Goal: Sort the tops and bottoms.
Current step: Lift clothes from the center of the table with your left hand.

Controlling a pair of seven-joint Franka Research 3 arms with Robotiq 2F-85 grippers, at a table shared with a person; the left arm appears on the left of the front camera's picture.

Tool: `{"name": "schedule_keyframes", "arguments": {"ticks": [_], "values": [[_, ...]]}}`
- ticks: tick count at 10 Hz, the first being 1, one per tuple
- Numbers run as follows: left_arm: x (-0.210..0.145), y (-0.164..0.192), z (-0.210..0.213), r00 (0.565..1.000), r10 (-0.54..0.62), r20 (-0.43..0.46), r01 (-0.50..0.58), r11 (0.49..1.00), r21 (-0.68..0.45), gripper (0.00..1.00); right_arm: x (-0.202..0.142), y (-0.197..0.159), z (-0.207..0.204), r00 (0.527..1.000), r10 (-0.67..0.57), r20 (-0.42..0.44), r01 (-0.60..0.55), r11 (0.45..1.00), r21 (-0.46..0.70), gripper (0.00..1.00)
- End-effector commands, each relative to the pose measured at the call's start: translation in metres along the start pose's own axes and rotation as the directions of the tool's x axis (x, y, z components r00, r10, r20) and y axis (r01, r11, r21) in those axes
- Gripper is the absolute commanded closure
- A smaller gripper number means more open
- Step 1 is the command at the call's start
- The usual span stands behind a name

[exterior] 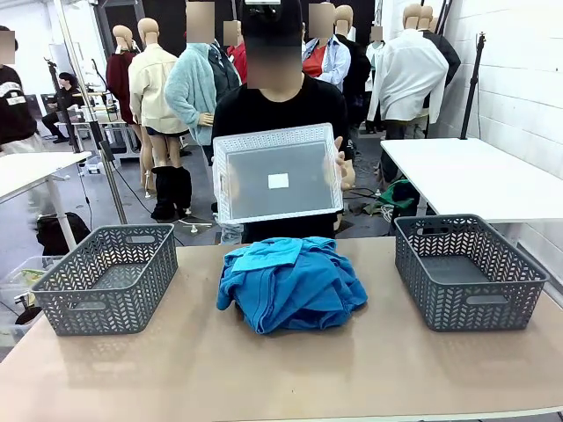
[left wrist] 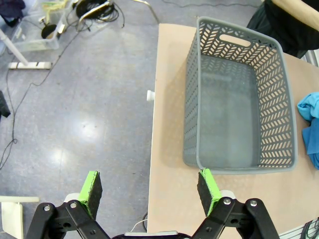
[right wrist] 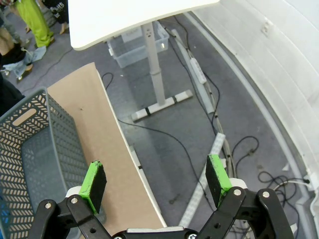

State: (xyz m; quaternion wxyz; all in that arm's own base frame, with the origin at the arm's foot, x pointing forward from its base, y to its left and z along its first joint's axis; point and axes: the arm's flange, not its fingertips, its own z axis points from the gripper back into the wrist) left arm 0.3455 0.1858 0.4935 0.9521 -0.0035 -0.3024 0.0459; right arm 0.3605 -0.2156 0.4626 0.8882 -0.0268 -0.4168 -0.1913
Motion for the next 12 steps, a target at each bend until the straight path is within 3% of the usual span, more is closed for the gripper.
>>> {"name": "schedule_keyframes", "arguments": {"ticks": [1,12], "values": [[-0.0014,0.0023,0.0011,1.0,-0.013,0.0,0.013,1.0,0.007,0.0,-0.0005,-0.0006,0.0011,1.0,0.002,-0.01,-0.002,1.0,0.004,0.0],[-0.0014,0.0023,0.0011,1.0,-0.013,0.0,0.013,1.0,0.007,0.0,-0.0005,-0.0006,0.0011,1.0,0.002,-0.01,-0.002,1.0,0.004,0.0]]}}
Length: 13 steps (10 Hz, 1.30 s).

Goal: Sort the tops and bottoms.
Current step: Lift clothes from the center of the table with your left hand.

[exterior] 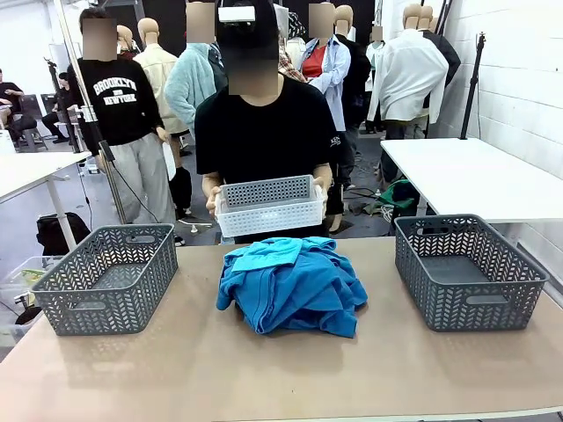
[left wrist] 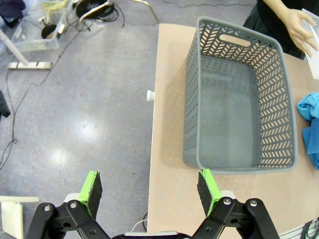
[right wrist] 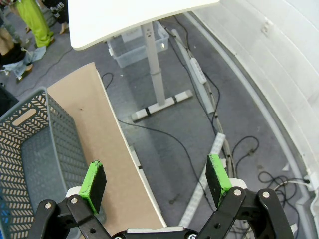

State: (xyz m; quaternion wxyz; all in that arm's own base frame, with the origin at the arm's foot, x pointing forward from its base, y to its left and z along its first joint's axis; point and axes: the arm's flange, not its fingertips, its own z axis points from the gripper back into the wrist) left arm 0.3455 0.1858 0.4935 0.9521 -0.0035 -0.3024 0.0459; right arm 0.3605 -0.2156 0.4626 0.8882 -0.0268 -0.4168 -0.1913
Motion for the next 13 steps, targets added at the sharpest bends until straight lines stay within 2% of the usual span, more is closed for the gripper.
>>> {"name": "schedule_keyframes", "arguments": {"ticks": [1,13], "values": [[-0.0014,0.0023,0.0011,1.0,-0.013,0.0,0.013,1.0,0.007,0.0,-0.0005,-0.0006,0.0011,1.0,0.002,-0.01,-0.002,1.0,0.004,0.0],[-0.0014,0.0023,0.0011,1.0,-0.013,0.0,0.013,1.0,0.007,0.0,-0.0005,-0.0006,0.0011,1.0,0.002,-0.01,-0.002,1.0,0.004,0.0]]}}
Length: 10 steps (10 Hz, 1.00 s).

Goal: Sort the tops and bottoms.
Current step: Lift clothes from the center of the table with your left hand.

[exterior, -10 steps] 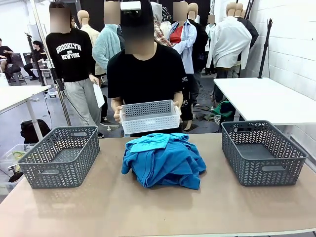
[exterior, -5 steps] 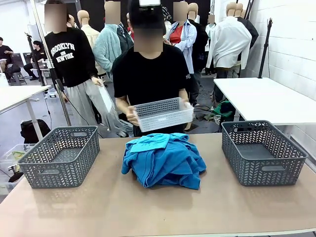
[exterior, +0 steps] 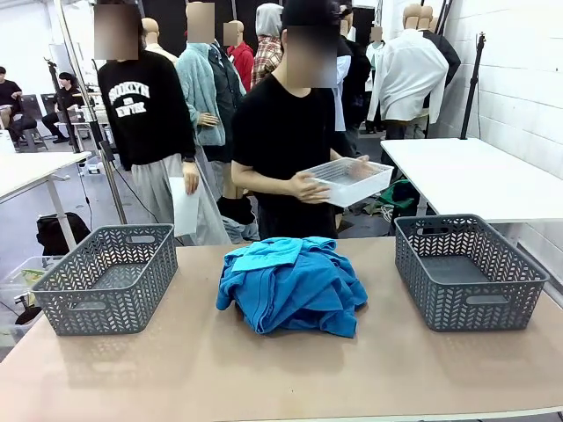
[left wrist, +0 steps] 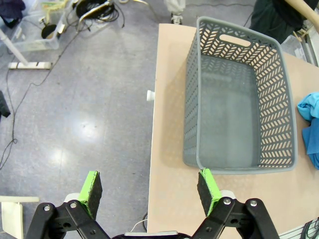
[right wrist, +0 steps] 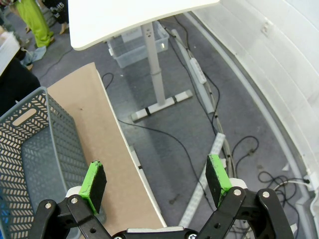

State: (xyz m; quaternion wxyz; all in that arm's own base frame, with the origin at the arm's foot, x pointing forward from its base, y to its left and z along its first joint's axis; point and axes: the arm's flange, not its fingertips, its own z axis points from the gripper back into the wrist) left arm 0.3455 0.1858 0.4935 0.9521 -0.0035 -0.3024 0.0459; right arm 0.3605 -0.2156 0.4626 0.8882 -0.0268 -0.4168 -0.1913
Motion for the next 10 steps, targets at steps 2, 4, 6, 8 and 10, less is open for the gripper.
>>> {"name": "schedule_keyframes", "arguments": {"ticks": [2,4,6,8,10], "values": [[-0.0014,0.0023,0.0011,1.0,-0.013,-0.001,0.013,1.0,0.007,0.0,-0.0005,-0.0006,0.0011,1.0,0.002,-0.01,-0.002,1.0,0.004,0.0],[-0.0014,0.0023,0.0011,1.0,-0.013,-0.001,0.013,1.0,0.007,0.0,-0.0005,-0.0006,0.0011,1.0,0.002,-0.01,-0.002,1.0,0.004,0.0],[-0.0014,0.0023,0.0011,1.0,-0.013,-0.001,0.013,1.0,0.007,0.0,-0.0005,-0.0006,0.0011,1.0,0.002,-0.01,-0.002,1.0,0.004,0.0],[-0.0014,0.0023,0.0011,1.0,-0.013,-0.001,0.013,1.0,0.007,0.0,-0.0005,-0.0006,0.0011,1.0,0.002,-0.01,-0.002,1.0,0.004,0.0],[-0.0014,0.0023,0.0011,1.0,-0.013,-0.001,0.013,1.0,0.007,0.0,-0.0005,-0.0006,0.0011,1.0,0.002,-0.01,-0.002,1.0,0.004,0.0]]}}
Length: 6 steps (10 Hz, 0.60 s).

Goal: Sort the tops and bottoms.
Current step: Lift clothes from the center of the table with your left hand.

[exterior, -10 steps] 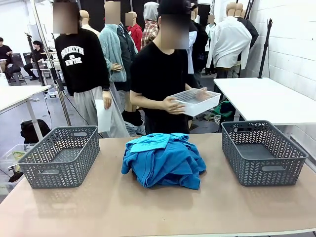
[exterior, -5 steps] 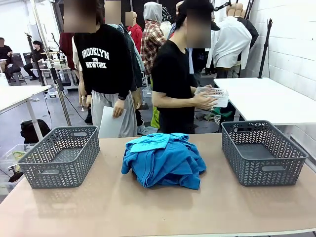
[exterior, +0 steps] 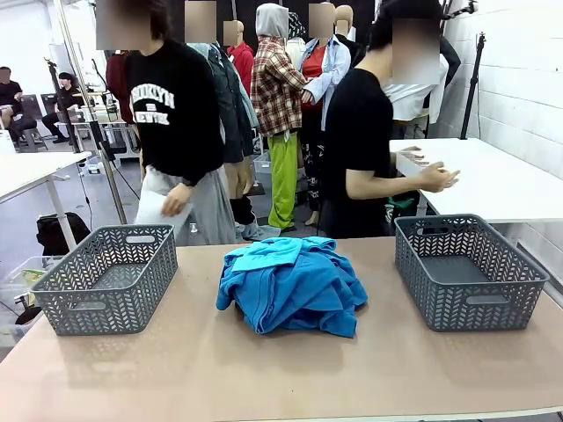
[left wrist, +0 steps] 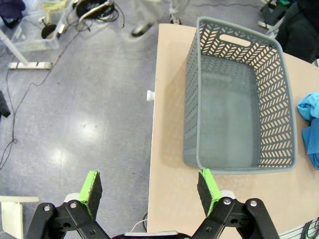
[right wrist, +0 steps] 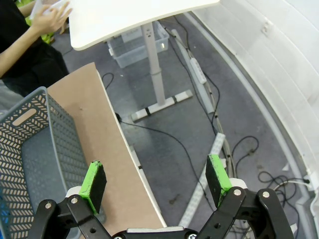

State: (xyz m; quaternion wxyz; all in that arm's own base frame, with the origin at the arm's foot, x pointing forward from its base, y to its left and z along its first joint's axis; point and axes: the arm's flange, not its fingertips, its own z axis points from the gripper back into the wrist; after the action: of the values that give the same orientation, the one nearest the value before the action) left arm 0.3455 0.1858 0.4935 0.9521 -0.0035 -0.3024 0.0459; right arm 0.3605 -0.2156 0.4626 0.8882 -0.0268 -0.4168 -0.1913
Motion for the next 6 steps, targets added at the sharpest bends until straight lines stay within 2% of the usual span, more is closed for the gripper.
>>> {"name": "schedule_keyframes", "arguments": {"ticks": [1,6], "values": [[-0.0014,0.0023,0.0011,1.0,-0.013,0.0,0.013,1.0,0.007,0.0,-0.0005,-0.0006,0.0011,1.0,0.002,-0.01,-0.002,1.0,0.004,0.0],[-0.0014,0.0023,0.0011,1.0,-0.013,0.0,0.013,1.0,0.007,0.0,-0.0005,-0.0006,0.0011,1.0,0.002,-0.01,-0.002,1.0,0.004,0.0]]}}
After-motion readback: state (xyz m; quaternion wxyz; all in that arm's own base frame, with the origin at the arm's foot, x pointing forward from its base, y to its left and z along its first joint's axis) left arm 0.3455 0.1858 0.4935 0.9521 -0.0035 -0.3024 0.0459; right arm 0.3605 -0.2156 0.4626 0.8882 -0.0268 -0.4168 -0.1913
